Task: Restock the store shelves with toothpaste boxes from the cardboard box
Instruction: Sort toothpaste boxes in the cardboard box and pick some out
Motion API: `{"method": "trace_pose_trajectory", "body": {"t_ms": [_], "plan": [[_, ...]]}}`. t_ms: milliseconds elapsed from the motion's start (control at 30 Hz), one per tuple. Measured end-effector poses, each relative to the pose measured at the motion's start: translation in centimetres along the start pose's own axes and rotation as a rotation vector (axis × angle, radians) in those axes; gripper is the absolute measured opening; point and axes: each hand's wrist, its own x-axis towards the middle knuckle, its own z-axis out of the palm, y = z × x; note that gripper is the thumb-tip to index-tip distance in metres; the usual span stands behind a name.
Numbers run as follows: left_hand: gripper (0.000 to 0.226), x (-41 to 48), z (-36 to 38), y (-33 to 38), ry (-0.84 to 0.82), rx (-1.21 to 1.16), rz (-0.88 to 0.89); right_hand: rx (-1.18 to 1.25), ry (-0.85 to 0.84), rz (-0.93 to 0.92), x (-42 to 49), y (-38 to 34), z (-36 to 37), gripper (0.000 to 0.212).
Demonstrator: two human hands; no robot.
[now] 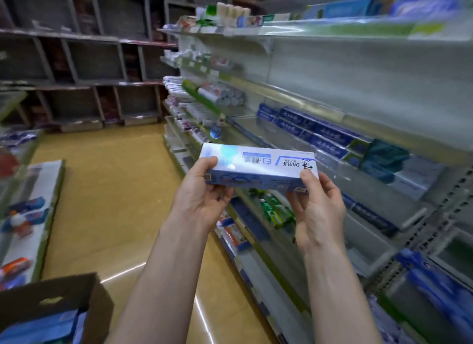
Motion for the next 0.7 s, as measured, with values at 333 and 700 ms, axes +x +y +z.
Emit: {"method": "trace_pose_trajectory", "body": {"t_ms": [333, 700], "plan": [[0.005, 5.4, 10.7, -4.9, -0.257, 0.098, -0.171, -0.021, 0.194, -0.235, 6.6, -6.6, -3.4, 0.017], [0.003, 8.4, 21.3, -10.4, -0.539, 0.320, -0.214, -0.354, 0.396, -0.581, 9.9, -13.9, -7.8, 0.024]]}}
